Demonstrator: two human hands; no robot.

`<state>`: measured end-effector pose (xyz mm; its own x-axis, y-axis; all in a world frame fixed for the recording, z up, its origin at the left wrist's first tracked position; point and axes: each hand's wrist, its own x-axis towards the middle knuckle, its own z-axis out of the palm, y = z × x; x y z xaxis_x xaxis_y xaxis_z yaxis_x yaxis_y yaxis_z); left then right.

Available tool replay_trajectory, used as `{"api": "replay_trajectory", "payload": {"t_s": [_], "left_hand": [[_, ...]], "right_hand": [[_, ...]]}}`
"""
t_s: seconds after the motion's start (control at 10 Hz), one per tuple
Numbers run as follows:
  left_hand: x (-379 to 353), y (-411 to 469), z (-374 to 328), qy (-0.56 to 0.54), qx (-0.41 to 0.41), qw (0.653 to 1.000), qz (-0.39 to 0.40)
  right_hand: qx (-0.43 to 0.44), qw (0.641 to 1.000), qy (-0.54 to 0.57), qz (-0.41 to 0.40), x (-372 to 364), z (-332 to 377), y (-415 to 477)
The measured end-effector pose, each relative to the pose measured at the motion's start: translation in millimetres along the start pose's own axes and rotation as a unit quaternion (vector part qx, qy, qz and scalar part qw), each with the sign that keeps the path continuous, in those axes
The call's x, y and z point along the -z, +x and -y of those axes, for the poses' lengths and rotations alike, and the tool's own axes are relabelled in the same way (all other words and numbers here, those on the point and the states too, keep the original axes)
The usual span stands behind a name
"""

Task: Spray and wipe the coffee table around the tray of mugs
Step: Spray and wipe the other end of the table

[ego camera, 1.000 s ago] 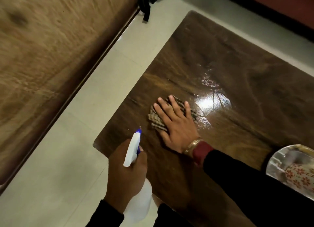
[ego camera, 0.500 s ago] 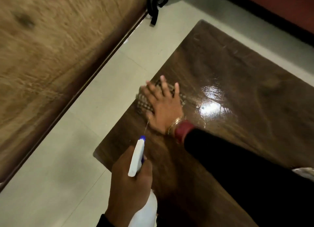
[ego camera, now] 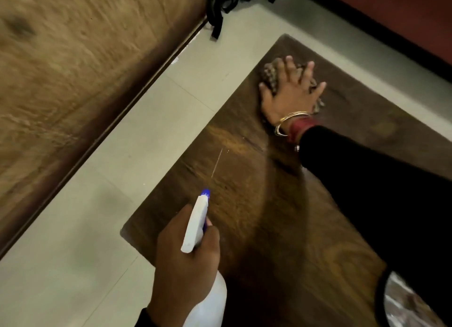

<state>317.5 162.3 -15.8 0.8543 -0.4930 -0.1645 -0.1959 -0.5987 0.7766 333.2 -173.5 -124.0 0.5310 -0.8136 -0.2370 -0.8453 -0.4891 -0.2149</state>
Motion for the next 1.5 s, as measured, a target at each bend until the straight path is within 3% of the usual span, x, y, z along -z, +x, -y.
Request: {"api": "replay_trajectory", "payload": {"t_s": [0.1, 0.2, 0.3, 0.4, 0.5, 0.6, 0.7, 0.8, 0.9, 1.0, 1.1, 1.3, 1.4, 1.5], "left_hand": [[-8, 1, -10, -0.015, 0.007, 1.000, -0.002], [-16, 10, -13, -0.015, -0.054, 0.998, 0.022], [-23, 25, -27, -0.025, -0.086, 0.996, 0.031], [-30, 41, -41, -0.035, -0.116, 0.990, 0.074], [-39, 53, -62, -0.035, -0.152, 0.978, 0.139], [-49, 61, -87, -0.057, -0.111, 0.978, 0.165], [-61, 69, -99, -0.075, -0.106, 0.980, 0.151], [-68, 78, -106, -0.049, -0.129, 0.978, 0.155], [-74, 88, -108, 0.017, -0.216, 0.968, 0.125], [-77, 96, -109, 0.026, -0.154, 0.980, 0.122], [-79, 94, -111, 0.008, -0.117, 0.982, 0.146], [-78, 96, -109, 0.002, -0.131, 0.985, 0.110], [-74, 103, -107, 0.012, -0.126, 0.986, 0.105], [-70, 111, -103, 0.022, -0.120, 0.988, 0.096]], "right_hand": [[0.169, 0.984, -0.047, 0.014, -25, 42, -58], [0.329, 0.940, -0.066, 0.062, -40, 28, -147], [0.259, 0.964, -0.038, 0.040, -33, -44, -173], [0.020, 1.000, -0.005, 0.013, -5, -111, -128], [-0.098, 0.995, 0.026, 0.001, 19, -122, -51], [-0.120, 0.992, 0.038, -0.015, 28, -79, 10], [-0.007, 1.000, -0.003, 0.001, 6, -26, 1], [0.116, 0.991, -0.037, 0.051, -10, -9, -82], [0.118, 0.992, 0.020, 0.041, -11, -55, -137], [-0.121, 0.992, 0.033, -0.014, -3, -124, -122], [-0.264, 0.963, 0.058, -0.022, 27, -153, -53], [-0.086, 0.996, 0.021, -0.009, 26, -61, 33], [0.072, 0.997, -0.020, 0.010, 12, -18, 16], [0.241, 0.969, -0.033, 0.041, 8, -36, -5]]}}
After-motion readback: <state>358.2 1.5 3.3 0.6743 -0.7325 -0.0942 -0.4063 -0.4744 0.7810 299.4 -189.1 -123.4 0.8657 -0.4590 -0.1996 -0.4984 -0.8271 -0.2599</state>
